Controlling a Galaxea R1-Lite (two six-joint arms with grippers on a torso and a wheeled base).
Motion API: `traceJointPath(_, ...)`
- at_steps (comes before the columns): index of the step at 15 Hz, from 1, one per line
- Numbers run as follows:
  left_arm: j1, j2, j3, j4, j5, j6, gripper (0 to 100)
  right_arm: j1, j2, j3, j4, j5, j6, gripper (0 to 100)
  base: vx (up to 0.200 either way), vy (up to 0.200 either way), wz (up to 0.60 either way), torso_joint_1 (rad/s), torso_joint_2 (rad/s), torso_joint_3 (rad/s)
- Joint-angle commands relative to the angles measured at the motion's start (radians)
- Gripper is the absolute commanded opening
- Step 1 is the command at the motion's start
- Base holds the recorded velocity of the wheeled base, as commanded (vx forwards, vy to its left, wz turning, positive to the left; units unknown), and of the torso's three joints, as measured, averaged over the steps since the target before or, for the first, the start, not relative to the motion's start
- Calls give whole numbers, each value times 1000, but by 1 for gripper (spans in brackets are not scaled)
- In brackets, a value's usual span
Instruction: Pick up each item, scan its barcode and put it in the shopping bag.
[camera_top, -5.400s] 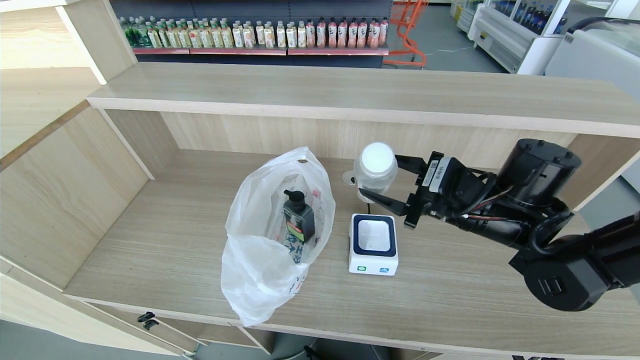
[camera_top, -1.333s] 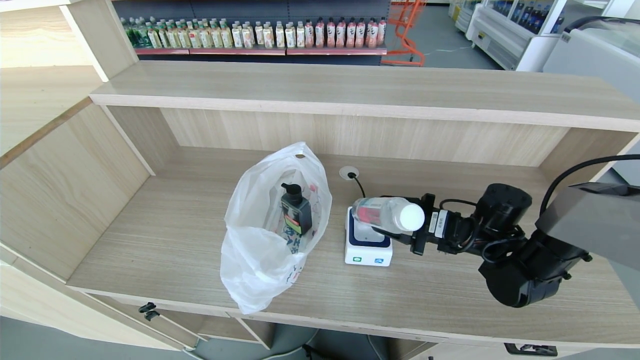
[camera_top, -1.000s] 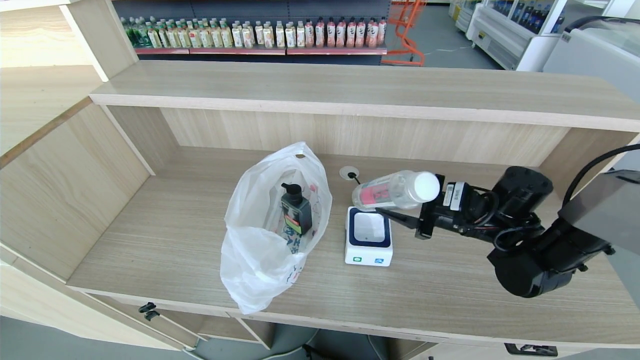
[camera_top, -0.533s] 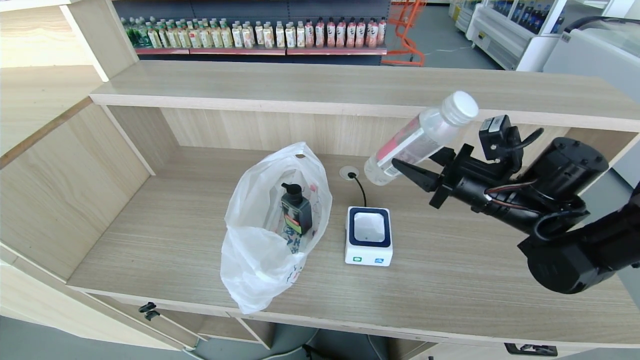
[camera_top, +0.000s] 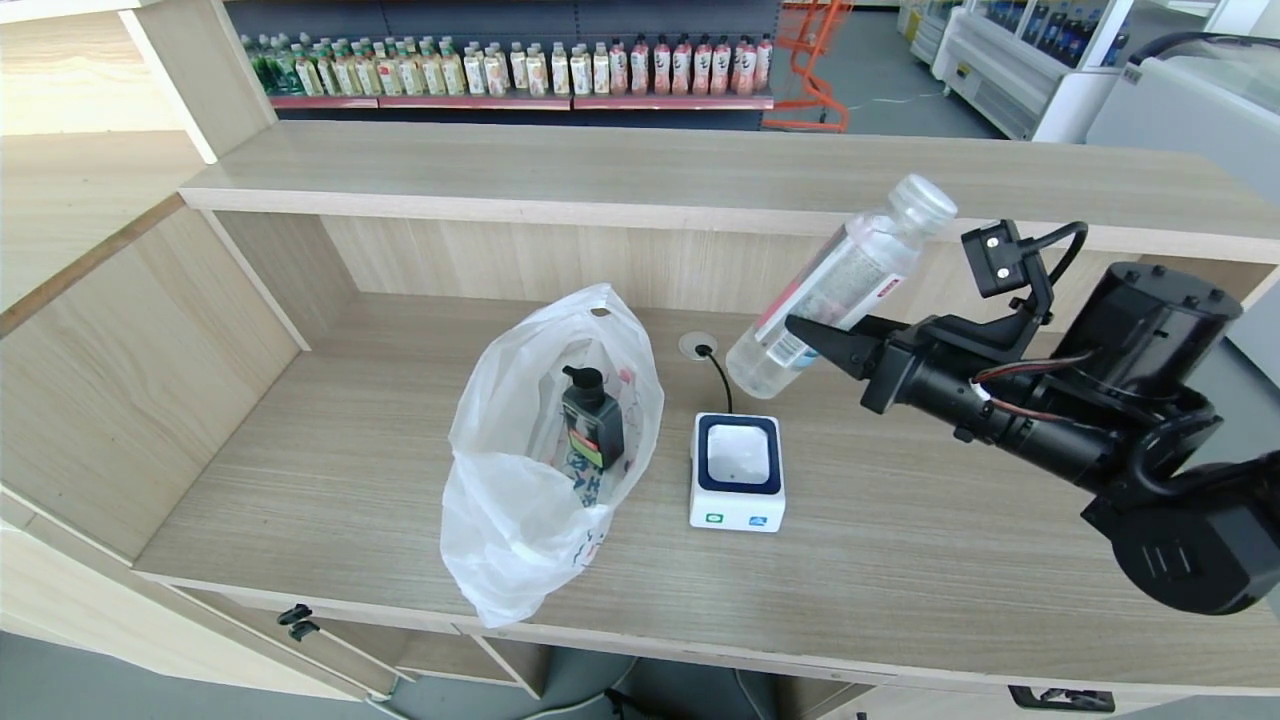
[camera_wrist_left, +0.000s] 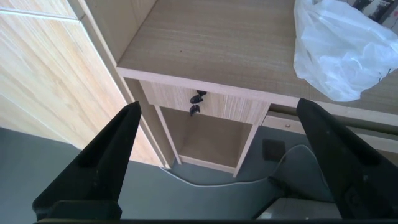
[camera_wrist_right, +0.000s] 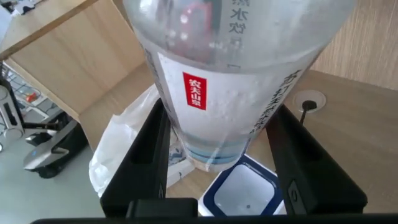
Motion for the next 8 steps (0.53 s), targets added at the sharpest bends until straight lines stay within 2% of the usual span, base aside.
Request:
traceJointPath(1, 0, 1, 0, 0, 1, 0, 100, 4, -32, 5, 18, 1, 12, 0, 0, 0, 0, 0, 0, 0)
traceJointPath(6, 0, 0, 0, 0, 1, 0, 100, 48, -32, 24, 29, 0, 35, 0, 0, 0, 0, 0, 0, 0)
traceJointPath(8, 0, 0, 0, 0, 1, -2, 100, 67, -29, 39, 29, 0, 52, 0, 0, 200, 0, 0, -2, 2)
